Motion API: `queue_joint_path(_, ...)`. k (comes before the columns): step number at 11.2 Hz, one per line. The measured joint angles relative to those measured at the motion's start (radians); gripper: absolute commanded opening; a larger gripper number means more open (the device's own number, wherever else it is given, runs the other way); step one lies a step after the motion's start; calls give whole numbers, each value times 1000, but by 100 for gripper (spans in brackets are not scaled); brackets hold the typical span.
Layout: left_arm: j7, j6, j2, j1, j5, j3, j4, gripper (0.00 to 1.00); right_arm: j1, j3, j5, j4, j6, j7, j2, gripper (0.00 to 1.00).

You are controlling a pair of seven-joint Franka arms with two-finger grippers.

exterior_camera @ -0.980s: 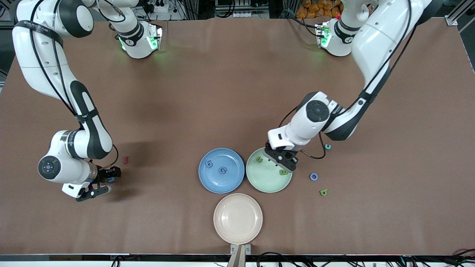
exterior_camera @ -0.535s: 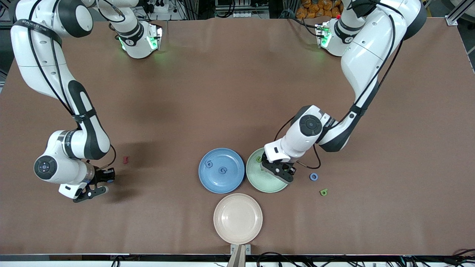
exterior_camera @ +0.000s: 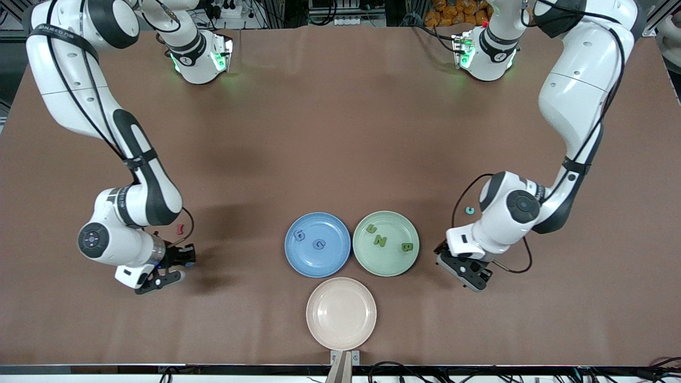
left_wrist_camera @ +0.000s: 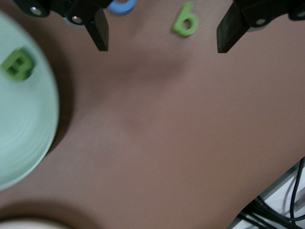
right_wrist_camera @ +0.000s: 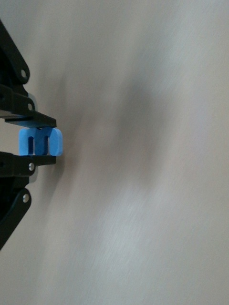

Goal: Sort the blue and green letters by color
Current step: 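Drop the blue E in the blue plate while the left gripper grasps green p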

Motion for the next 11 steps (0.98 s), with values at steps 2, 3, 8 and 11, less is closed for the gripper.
queue_joint_path(2,168,-1,23,44,0,2,-6,100,72,16,2,26,-1,149,0,0)
queue_joint_path(3,216,1,41,59,0,3,-2,100,107,30,4,41,-5,229,0,0)
queue_joint_path(8,264,24,100,68,-1,1,26,82,261,122,168,117,-12,639,-1,0)
queue_joint_path(11,265,30,110,78,-44,1,35,35,329,121,351,118,-9,718,0,100)
